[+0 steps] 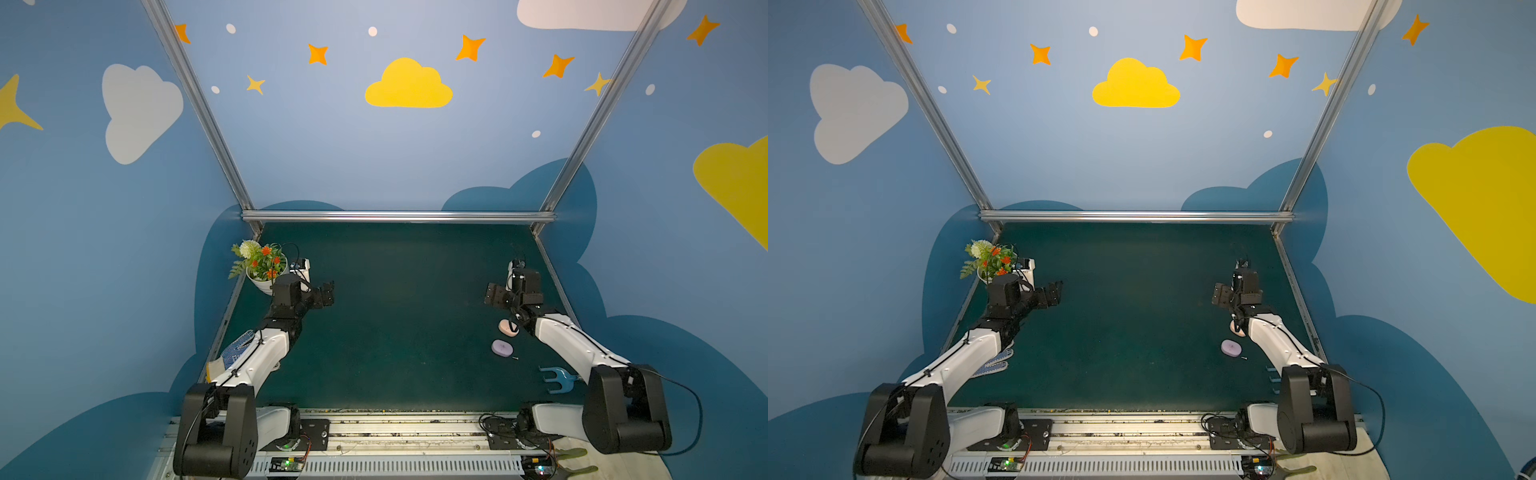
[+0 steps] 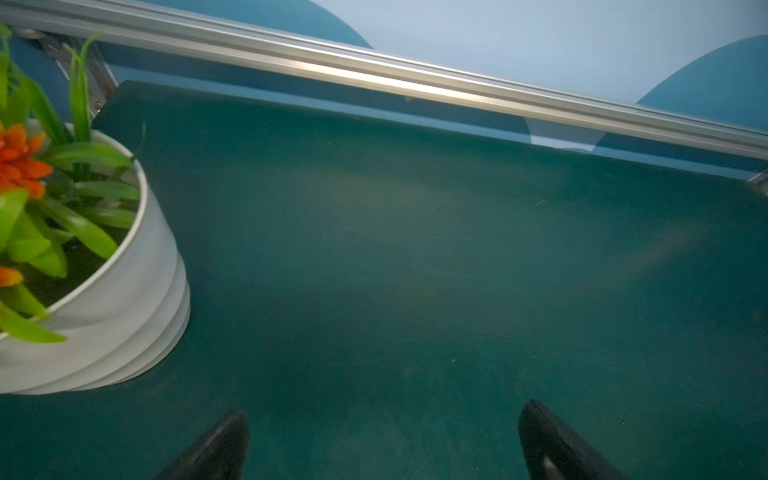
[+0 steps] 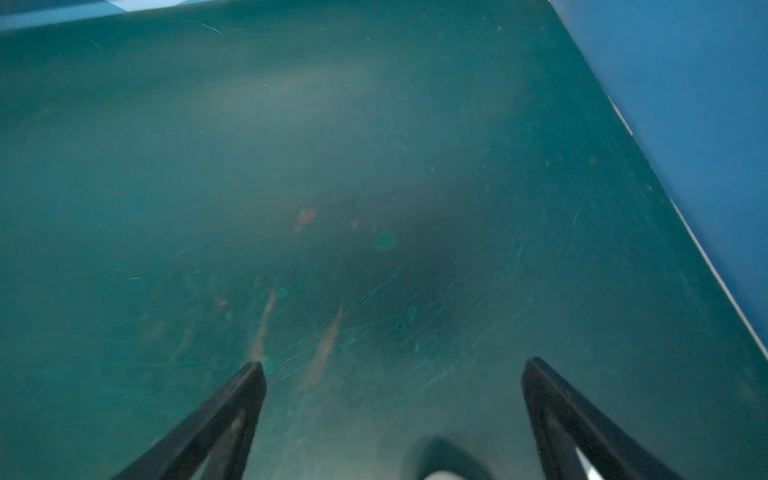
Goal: Insert the wireless bluetooth earbuds into the charging case
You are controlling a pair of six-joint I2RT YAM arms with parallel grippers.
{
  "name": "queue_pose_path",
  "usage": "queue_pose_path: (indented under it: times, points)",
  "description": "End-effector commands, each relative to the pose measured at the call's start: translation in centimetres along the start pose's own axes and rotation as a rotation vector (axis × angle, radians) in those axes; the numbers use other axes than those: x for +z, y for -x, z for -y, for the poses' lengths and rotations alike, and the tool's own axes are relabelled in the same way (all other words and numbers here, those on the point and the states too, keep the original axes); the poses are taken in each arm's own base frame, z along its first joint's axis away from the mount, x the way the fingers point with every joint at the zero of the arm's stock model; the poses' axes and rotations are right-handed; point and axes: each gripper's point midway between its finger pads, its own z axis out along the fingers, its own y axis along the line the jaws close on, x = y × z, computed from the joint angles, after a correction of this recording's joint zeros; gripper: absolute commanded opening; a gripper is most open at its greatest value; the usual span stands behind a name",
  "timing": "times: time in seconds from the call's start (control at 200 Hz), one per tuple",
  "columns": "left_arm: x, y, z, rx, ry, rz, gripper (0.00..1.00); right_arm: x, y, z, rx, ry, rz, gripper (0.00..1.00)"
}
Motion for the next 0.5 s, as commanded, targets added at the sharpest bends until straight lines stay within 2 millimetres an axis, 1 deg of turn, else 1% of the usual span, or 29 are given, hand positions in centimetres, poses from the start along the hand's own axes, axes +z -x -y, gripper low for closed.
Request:
queue_pose_path:
  times: [0.0,0.04,0.085,0.13,0.225,0.34,0.416,0.496]
  points:
    - [0.7,0.5,-1.4,0.002,0.054,0.047,1.0,0.9,2.1,0.6,-0.072,-0.037,0.144,0.96]
    - [0.9,0.5,-1.7,-0.011,0.071,0.041,1.0,1.2,1.8,0.7,-0.081,-0.038,0.156,0.96]
    - [1.0,0.0,-1.7,0.032,0.063,0.01,1.0,1.5,1.7,0.7,-0.088,-0.035,0.169,0.96]
    - [1.0,-0.2,-1.7,0.055,0.06,0.027,1.0,1.9,1.4,0.7,-0.082,-0.028,0.176,0.96]
    - [0.9,-0.7,-2.7,0.051,0.101,0.08,1.0,2.5,1.0,0.4,-0.075,0.003,0.195,0.96]
    - [1.5,-0.9,-2.9,0.055,0.09,0.087,1.0,3.0,0.7,0.0,-0.078,0.023,0.196,0.96]
    - [2.1,-1.2,-3.3,0.049,0.104,0.073,1.0,2.9,0.6,-0.1,-0.076,0.04,0.202,0.96]
    - [2.7,-1.8,-3.4,0.05,0.099,0.063,1.0,2.5,0.3,-0.2,-0.071,0.062,0.231,0.96]
